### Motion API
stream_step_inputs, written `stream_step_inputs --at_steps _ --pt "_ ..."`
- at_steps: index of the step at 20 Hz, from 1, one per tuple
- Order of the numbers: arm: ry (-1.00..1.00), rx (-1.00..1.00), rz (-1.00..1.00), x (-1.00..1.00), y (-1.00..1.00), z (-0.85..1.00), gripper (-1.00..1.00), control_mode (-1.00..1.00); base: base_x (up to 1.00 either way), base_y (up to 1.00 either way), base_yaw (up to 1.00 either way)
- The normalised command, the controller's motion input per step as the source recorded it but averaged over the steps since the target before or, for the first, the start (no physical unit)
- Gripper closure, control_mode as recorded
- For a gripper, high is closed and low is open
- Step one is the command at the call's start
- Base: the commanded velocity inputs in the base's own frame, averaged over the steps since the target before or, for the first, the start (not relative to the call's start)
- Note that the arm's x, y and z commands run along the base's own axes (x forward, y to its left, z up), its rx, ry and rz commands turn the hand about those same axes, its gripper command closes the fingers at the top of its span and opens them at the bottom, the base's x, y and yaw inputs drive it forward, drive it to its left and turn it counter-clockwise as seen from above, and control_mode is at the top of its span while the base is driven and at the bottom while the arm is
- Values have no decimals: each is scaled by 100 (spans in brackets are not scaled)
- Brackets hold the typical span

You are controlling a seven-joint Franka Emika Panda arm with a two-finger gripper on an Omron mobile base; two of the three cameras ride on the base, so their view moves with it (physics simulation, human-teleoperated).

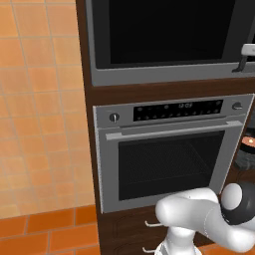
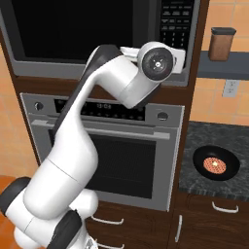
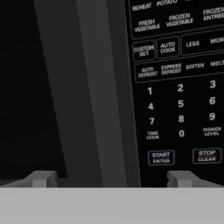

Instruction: Open the microwave, place the bowl with waffle inside the microwave, then close the microwave door and turn it on.

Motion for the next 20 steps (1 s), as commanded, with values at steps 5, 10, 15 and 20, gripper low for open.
stream_step_inputs --at_steps 5,10,15,20 --pt "0 0 -6 17 2 0 -100 -100 0 0 0" --pt "0 0 -11 14 1 0 -100 -100 0 0 0" --pt "0 0 -3 5 4 0 -100 -100 0 0 0" --pt "-1 0 0 15 9 0 -100 -100 0 0 0"
